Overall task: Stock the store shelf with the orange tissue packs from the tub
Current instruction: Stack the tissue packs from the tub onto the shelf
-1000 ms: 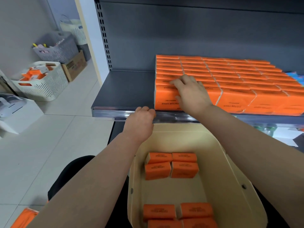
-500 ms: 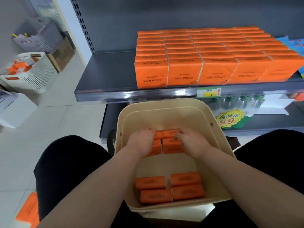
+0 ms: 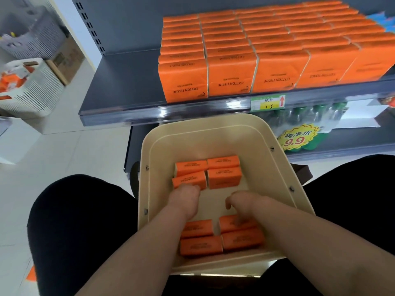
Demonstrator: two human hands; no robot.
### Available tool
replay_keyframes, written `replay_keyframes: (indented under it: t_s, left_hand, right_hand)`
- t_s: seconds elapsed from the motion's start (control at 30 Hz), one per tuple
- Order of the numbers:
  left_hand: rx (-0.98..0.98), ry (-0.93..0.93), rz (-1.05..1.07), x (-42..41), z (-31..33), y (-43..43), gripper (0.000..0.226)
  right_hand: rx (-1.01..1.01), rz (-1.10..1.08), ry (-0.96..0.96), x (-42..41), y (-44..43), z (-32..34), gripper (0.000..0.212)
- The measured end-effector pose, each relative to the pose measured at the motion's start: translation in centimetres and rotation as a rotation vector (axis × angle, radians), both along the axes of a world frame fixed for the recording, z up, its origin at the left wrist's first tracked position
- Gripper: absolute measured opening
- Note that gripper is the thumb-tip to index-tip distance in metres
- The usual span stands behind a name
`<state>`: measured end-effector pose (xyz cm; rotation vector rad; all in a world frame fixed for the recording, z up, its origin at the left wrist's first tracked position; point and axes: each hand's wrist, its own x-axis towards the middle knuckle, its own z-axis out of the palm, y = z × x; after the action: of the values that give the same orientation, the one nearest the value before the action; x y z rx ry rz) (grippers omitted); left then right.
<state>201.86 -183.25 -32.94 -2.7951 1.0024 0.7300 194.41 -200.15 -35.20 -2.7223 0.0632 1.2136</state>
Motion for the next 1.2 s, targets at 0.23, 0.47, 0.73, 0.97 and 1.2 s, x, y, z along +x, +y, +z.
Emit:
replay_keyframes:
  t_s: [0.23,0.47,0.73,0.97,1.2]
  left_hand:
    - [-0.001,0.024,0.021,0.1,-0.2,0.1,0.033]
    - [0.074,0.131,-0.02,-0.4,0.1,0.1,0.035]
    - [0.259,0.265,-0.089,-0.5,-0.9,0.7,0.048]
    - [0.226,0.221,-0.08,-0.3,-1.3,0.2,0.03]
    - [0.268,0.12,-0.174,-0.5,-1.9,0.4,0.037]
  right_hand:
    - [0.046,-0.094,-0.056,0.2,0.2,-0.1,0.042]
    - [-0.051,0.033,-0.087,-0.3,0.0,0.7,0.041]
    - [-0.118,-0.074,-0.424,0.3,0.0,3.9,0.041]
    - [-0.095,-0.169,-0.47,-0.2,-0.4,4.5,0.044]
    - [-0.088,-0.178,-0.471,0.0,0.1,4.5,0.044]
